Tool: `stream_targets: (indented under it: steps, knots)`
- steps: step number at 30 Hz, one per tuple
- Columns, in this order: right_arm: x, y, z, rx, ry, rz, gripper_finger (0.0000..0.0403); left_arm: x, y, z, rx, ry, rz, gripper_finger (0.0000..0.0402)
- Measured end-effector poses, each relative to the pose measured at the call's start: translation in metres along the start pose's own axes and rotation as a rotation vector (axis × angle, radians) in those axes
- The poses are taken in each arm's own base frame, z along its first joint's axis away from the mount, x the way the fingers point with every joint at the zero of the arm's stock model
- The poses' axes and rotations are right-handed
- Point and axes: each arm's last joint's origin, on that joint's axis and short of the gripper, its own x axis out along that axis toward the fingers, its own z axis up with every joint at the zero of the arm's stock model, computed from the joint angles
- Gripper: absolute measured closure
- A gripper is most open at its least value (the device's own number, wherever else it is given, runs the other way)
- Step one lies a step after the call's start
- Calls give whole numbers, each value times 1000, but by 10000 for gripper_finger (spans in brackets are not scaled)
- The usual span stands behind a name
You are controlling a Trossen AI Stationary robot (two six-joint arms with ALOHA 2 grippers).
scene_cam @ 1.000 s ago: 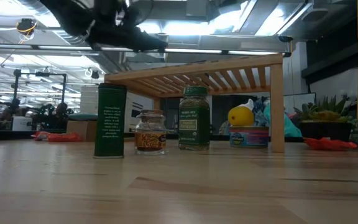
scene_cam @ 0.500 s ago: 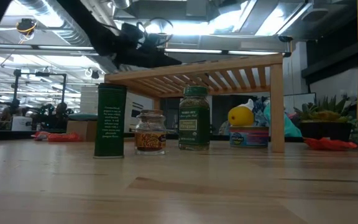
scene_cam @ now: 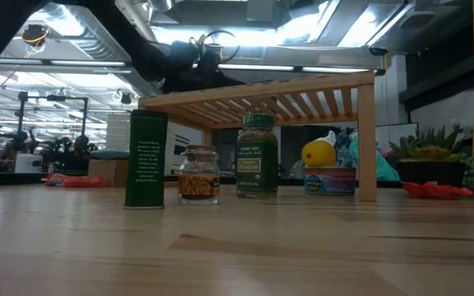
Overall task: Shelf spices
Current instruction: Remove the green seasoning can from the shelf
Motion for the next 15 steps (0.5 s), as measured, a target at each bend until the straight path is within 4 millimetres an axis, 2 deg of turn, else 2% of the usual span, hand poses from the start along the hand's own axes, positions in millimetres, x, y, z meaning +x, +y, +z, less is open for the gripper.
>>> stream_targets:
  steps: [15]
  knots:
    - [0,0,0,4,1,14,66,18,-17,3,48,-3,-71,106]
